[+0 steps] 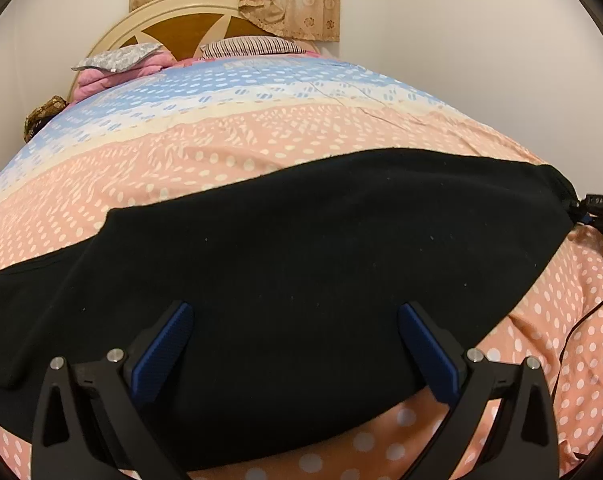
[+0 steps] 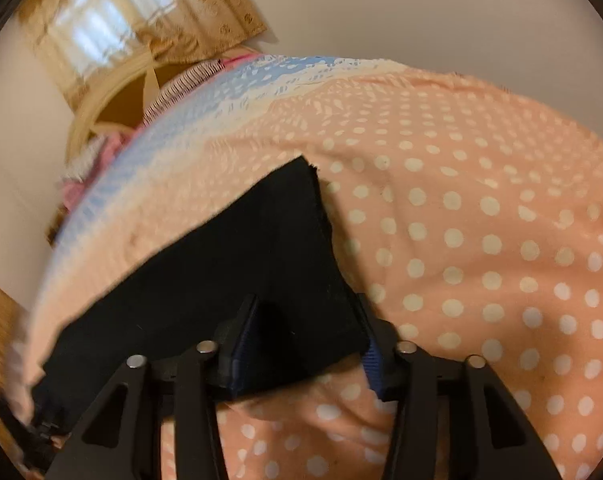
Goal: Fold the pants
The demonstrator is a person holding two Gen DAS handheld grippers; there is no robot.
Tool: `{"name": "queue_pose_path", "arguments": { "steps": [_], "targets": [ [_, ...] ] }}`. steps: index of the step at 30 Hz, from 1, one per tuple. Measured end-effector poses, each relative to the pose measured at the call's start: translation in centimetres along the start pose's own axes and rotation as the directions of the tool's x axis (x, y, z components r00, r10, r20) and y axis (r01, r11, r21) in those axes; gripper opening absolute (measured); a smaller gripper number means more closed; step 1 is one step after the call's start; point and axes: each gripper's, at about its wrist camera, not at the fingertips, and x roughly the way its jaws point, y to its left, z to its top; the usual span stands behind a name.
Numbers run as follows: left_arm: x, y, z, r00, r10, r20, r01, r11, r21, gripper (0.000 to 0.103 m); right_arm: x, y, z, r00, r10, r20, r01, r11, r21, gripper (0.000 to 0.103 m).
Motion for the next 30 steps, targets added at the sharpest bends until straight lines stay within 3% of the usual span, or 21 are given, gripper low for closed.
{"name": "queue_pose_path", "arguments": {
  "steps": [4, 6, 9, 13, 18, 22, 25, 27, 29, 30],
  "targets": [
    [-0.7, 0.4, 0.2, 1.000, -0.001, -0.013, 0.001, 1.000, 0.007, 0.103, -0.3, 0.0, 0.1, 1.000, 0.023, 0.019, -0.024, 0.997, 0.069, 0.015],
    [-1.4, 1.1, 0.4, 1.000, 0.000, 0.009, 0.000, 1.000, -0.009, 0.103, -2.0, 2.1, 0.4, 0.997, 0.020, 0.074, -0.021, 1.000, 0.004, 0.015],
    [-2.3, 2.5, 0.9, 0.999, -0.018, 0.040, 0.021, 0.998, -0.061, 0.103, -4.6, 7.9, 0.5, 0.990, 0.087, 0.113, -0.070, 0.986, -0.151, 0.015],
    [-2.8, 3.9, 1.1, 0.998, -0.029, 0.064, 0.036, 0.993, -0.114, 0.103, -6.0, 17.0, -1.4, 0.985, 0.155, 0.071, -0.114, 0.909, -0.401, 0.015],
    [-2.9, 5.2, 0.9, 0.997, -0.015, 0.072, 0.024, 0.991, -0.132, 0.103, -3.5, 26.5, -6.6, 0.963, 0.253, -0.092, -0.261, 0.791, -0.553, 0.015],
    [-2.9, 6.5, 0.7, 0.998, -0.014, 0.068, 0.024, 0.990, -0.141, 0.103, -0.4, 31.6, -11.5, 0.959, 0.232, -0.161, -0.280, 0.709, -0.647, 0.015],
    [-2.8, 7.1, 0.6, 0.998, -0.004, 0.068, 0.013, 0.990, -0.143, 0.103, 1.2, 33.9, -15.1, 0.976, 0.172, -0.137, -0.216, 0.645, -0.733, 0.025],
    [-2.7, 7.4, 0.5, 0.998, 0.001, 0.068, 0.009, 0.989, -0.146, 0.103, 1.5, 34.5, -16.2, 0.983, 0.157, -0.100, -0.175, 0.591, -0.788, 0.047],
    [-2.4, 7.8, 0.5, 0.998, 0.000, 0.063, 0.010, 0.987, -0.159, 0.103, 0.8, 34.5, -17.1, 0.976, 0.180, -0.123, -0.204, 0.556, -0.806, 0.057],
    [-2.3, 7.8, 0.5, 0.998, -0.002, 0.061, 0.011, 0.987, -0.162, 0.103, 0.4, 34.3, -17.4, 0.960, 0.213, -0.184, -0.272, 0.535, -0.800, 0.059]
  ]
}}
